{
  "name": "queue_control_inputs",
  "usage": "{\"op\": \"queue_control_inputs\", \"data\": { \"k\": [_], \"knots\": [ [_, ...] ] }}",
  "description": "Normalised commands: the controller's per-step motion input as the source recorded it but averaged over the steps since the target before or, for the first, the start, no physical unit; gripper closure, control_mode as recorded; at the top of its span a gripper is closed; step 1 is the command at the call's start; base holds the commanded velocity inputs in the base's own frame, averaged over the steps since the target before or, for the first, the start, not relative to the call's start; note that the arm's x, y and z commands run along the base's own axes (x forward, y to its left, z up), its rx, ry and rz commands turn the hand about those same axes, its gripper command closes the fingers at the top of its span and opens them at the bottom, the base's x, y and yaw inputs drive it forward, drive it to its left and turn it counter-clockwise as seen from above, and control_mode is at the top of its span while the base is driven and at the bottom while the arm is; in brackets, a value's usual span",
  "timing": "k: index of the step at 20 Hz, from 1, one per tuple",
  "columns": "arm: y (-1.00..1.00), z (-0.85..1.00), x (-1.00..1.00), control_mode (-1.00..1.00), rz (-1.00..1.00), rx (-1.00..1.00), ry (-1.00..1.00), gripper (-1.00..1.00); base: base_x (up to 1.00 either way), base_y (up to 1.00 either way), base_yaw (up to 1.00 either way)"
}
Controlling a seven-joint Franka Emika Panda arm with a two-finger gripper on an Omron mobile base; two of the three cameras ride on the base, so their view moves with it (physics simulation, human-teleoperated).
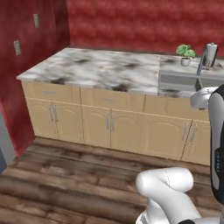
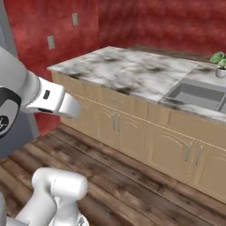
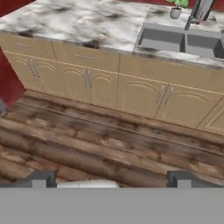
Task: Pick up the sponge and bar soap from the sink, and place them back in the cabinet, and close the cabinet door.
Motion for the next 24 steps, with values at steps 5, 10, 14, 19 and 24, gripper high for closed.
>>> {"op": "queue_control_inputs", "data": {
  "k": [5,10,14,19,24],
  "knots": [
    [0.0,0.0,0.0,1.0,0.0,0.0,0.0,-1.0,0.02,-0.74,-0.44],
    [0.0,0.0,0.0,1.0,0.0,0.0,0.0,-1.0,0.34,-0.57,-0.24],
    [0.0,0.0,0.0,1.0,0.0,0.0,0.0,-1.0,0.58,-0.44,-0.16],
    [0.0,0.0,0.0,1.0,0.0,0.0,0.0,-1.0,0.56,-0.56,-0.17],
    [0.0,0.0,0.0,1.0,0.0,0.0,0.0,-1.0,0.32,-0.44,-0.32]
  ]
}}
